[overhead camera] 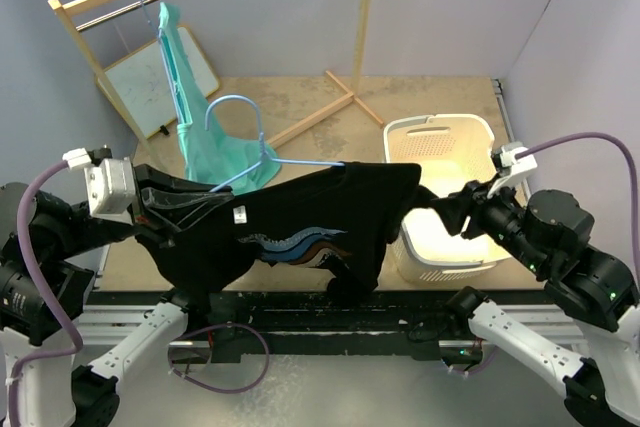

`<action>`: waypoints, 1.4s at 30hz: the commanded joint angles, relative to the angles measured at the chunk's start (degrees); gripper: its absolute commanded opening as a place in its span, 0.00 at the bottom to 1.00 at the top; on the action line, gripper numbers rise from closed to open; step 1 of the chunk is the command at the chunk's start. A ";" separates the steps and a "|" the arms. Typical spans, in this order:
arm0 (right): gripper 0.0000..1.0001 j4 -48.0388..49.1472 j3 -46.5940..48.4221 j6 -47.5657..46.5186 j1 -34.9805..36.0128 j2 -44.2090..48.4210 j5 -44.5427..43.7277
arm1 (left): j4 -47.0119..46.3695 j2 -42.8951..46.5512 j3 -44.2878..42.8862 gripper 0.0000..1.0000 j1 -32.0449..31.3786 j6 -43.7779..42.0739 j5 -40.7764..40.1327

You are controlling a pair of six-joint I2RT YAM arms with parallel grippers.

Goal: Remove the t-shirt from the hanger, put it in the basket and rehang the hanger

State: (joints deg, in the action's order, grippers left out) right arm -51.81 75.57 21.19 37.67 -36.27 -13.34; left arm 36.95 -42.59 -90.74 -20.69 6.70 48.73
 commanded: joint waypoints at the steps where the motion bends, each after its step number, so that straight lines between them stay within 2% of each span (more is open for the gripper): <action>1: 0.55 9.27 -0.48 -4.60 0.09 1.95 17.86 | -3.40 0.16 -1.38 0.00 0.22 0.64 -0.34; 3: 0.64 10.54 1.12 -5.41 0.06 2.65 23.53 | -3.00 0.70 -0.41 0.00 0.26 0.92 0.10; 6: 0.72 11.72 4.01 -7.33 0.03 2.32 29.08 | -2.28 2.00 1.51 0.00 0.23 1.09 0.53; 10: 0.73 11.39 7.88 -11.44 0.04 -0.33 37.09 | -1.37 3.57 3.61 0.00 0.23 1.44 1.02; 14: 0.73 11.19 7.30 -16.08 0.05 -3.04 42.19 | -1.72 4.19 3.75 0.00 0.22 2.73 2.08; 18: 0.73 13.54 4.97 -17.80 0.04 -4.83 44.77 | -2.96 4.12 3.20 0.00 0.24 3.95 3.14; 28: 0.70 16.02 4.07 -18.46 0.05 -5.44 39.80 | -3.44 4.33 2.51 0.00 0.21 5.23 4.81; 29: 0.65 16.07 3.92 -17.99 0.08 -5.53 39.41 | -3.63 4.50 2.69 0.00 0.29 5.33 4.73; 30: 0.56 16.24 3.70 -17.78 0.12 -5.64 39.32 | -3.76 4.59 2.80 0.00 0.23 5.37 4.55; 31: 0.40 16.36 3.48 -17.24 0.04 -5.84 39.06 | -3.92 4.66 2.98 0.00 0.23 5.48 4.23; 32: 0.14 16.00 3.29 -16.30 0.06 -6.02 38.39 | -3.98 4.77 3.04 0.00 0.28 5.50 3.97; 33: 0.00 15.81 3.28 -15.23 0.05 -6.29 36.56 | -3.91 4.80 2.91 0.00 0.24 5.52 3.62; 40: 0.00 9.46 6.37 -2.88 0.06 -6.92 -4.97 | -0.70 5.90 1.65 0.00 0.29 3.68 -0.71; 42: 0.00 7.30 7.96 0.41 0.11 -6.58 -13.76 | -0.35 6.61 2.13 0.00 0.24 3.50 -1.79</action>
State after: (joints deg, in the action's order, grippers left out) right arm -40.69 79.50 13.21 38.04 -42.81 0.95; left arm 38.89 -38.04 -86.67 -20.64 10.85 50.09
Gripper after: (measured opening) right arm 0.012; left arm 0.027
